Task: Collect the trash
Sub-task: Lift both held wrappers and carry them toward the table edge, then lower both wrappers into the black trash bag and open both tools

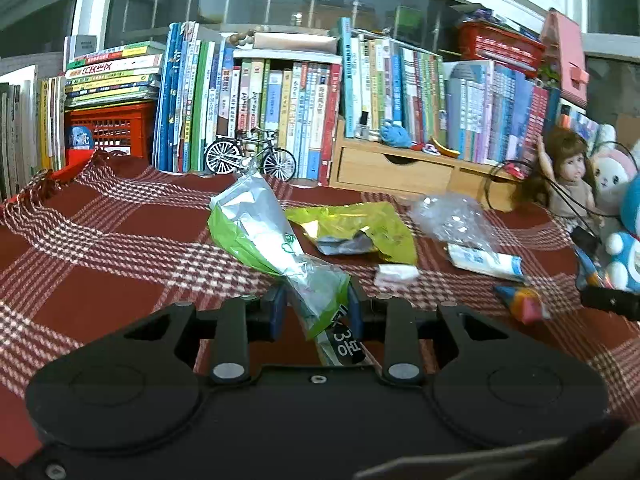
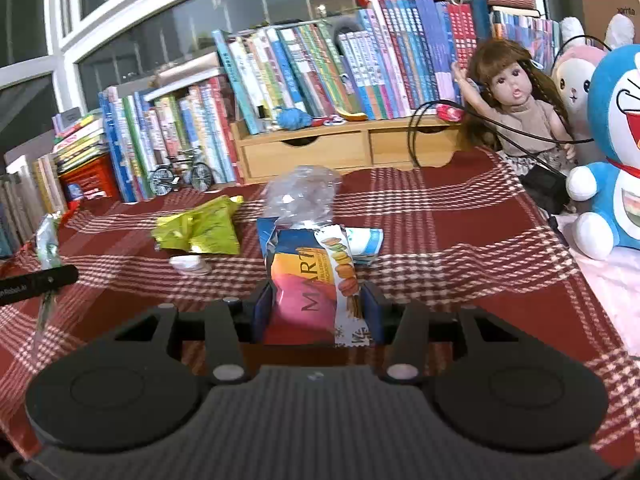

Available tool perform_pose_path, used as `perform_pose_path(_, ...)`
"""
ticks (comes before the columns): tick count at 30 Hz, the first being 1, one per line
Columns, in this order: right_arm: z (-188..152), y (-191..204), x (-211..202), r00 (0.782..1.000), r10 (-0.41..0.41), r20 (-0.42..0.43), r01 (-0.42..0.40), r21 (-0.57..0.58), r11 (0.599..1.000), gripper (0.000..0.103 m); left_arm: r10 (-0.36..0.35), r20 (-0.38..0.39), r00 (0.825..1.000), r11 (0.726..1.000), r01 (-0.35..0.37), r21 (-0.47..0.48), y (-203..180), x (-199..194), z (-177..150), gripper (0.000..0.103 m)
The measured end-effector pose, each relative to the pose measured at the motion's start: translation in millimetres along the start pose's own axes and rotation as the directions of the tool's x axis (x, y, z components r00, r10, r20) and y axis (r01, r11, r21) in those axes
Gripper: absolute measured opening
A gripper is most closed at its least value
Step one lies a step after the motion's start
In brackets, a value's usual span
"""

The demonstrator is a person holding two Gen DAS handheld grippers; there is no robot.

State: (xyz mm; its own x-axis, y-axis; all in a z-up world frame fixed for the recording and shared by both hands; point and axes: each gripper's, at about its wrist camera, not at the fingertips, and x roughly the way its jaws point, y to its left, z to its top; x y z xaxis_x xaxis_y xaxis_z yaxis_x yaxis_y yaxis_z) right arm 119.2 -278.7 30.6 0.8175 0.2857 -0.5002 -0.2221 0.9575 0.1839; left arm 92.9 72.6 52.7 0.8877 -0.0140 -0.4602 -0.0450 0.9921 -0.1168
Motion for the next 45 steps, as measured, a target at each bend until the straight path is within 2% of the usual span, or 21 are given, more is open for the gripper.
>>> perform_pose_path(11,-13,23,-24,0.999,0.041,0.003,-0.041,-0.044,0.998,0.052,-0.040,0.012,0.999,0.997,0.039,0.060,-8,-47,-22,0.029)
perform_pose_path(17,-24,33,-39,0.997,0.078,-0.009,-0.078,-0.054,0.995,0.052,-0.075,0.014,0.997,0.995,0.074,0.062,-9,-73,-34,0.029)
perform_pose_path(28,-59,59,-81,0.983,0.179,-0.047,-0.183,-0.107,0.977,0.053,-0.149,0.021,0.989,0.977,0.144,0.160,-21,-135,-78,0.029)
perform_pose_path(36,-99,82,-105,0.970,0.224,-0.093,-0.237,-0.179,0.955,0.053,-0.206,-0.056,0.977,0.959,0.213,0.188,-28,-173,-127,0.029)
perform_pose_path(45,-146,97,-119,0.951,0.249,-0.183,-0.284,-0.205,0.937,0.053,-0.206,-0.163,0.965,0.959,0.233,0.164,-23,-197,-170,0.029)
